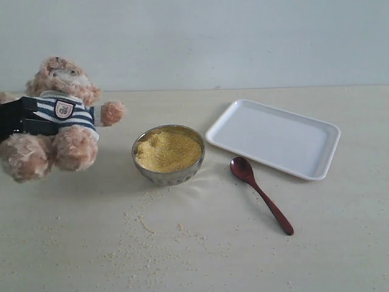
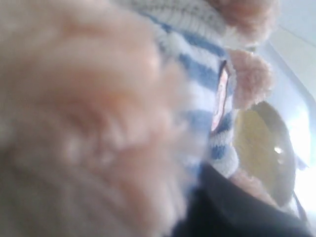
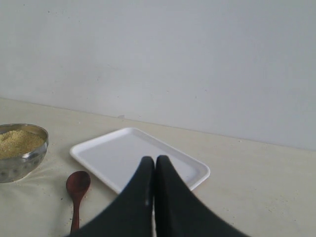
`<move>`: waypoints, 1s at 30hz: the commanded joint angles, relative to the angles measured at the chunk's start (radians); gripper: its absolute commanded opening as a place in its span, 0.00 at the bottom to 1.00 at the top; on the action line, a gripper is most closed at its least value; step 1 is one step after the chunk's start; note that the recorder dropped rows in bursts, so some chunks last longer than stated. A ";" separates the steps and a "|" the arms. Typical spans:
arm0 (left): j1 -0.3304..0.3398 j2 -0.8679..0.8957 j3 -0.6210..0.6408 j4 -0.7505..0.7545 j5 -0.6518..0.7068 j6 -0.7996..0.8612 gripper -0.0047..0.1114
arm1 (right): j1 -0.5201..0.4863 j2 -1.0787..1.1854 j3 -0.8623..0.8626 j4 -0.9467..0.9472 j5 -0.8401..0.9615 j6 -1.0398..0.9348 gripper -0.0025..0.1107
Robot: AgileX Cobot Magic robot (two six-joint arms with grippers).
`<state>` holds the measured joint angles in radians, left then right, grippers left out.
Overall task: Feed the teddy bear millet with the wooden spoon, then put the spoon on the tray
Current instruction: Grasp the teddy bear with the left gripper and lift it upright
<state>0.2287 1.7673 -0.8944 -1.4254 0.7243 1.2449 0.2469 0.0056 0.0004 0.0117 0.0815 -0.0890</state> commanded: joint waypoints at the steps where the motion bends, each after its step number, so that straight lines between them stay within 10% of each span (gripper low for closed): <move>1: 0.073 -0.138 0.146 0.031 0.167 -0.022 0.08 | -0.005 -0.006 0.000 -0.002 -0.011 0.002 0.02; 12: 0.267 -0.680 0.672 0.041 0.286 0.004 0.08 | -0.005 -0.006 0.000 -0.002 -0.011 0.002 0.02; 30: 0.267 -0.713 0.770 0.082 0.220 0.004 0.08 | -0.005 -0.006 0.000 -0.002 -0.011 0.002 0.02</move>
<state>0.4912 1.0619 -0.1483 -1.3403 0.9659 1.2419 0.2469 0.0056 0.0004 0.0117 0.0815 -0.0890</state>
